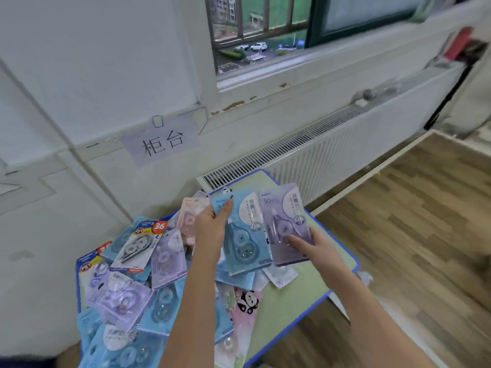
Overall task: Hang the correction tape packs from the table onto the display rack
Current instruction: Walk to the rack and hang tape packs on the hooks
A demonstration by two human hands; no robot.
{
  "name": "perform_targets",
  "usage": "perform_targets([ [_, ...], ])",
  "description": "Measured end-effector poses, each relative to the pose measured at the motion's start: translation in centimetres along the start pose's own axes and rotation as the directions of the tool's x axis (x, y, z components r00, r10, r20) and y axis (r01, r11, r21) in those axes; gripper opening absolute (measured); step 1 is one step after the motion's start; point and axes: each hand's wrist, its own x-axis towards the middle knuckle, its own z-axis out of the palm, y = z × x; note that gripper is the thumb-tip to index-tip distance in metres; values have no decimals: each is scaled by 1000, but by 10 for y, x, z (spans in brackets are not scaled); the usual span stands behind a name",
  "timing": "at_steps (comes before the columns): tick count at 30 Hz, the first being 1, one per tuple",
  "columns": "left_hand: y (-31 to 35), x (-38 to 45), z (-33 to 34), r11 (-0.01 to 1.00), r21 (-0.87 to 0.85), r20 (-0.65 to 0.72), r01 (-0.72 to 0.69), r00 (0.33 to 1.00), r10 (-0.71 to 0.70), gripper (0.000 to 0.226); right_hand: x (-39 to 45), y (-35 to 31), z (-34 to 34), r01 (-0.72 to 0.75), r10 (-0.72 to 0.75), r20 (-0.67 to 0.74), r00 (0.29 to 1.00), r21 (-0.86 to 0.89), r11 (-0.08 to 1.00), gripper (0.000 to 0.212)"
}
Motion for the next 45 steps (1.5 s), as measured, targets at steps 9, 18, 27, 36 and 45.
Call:
perform_targets([
  [9, 48, -79, 173, 985, 8, 382, -171, 911, 155, 33, -104, -16, -161, 194, -121, -359, 926, 175, 965, 22],
  [18, 63, -258, 363, 979, -64, 716, -191, 675, 179, 22, -279, 22, -343, 264, -92, -737, 670, 120, 957, 22],
  [27, 63, -436, 507, 979, -129, 914, -158, 365, 179, 20, -422, 78, -470, 310, 21, -938, 346, 135, 941, 23],
  [36, 39, -594, 651, 992, -93, 991, -80, 88, 100, 17, -515, 130, -612, 346, 69, -993, 100, 100, 933, 20],
  [45, 20, -731, 813, 995, -65, 997, -72, -42, 62, 20, -590, 171, -780, 411, 170, -985, -32, 142, 900, 18],
])
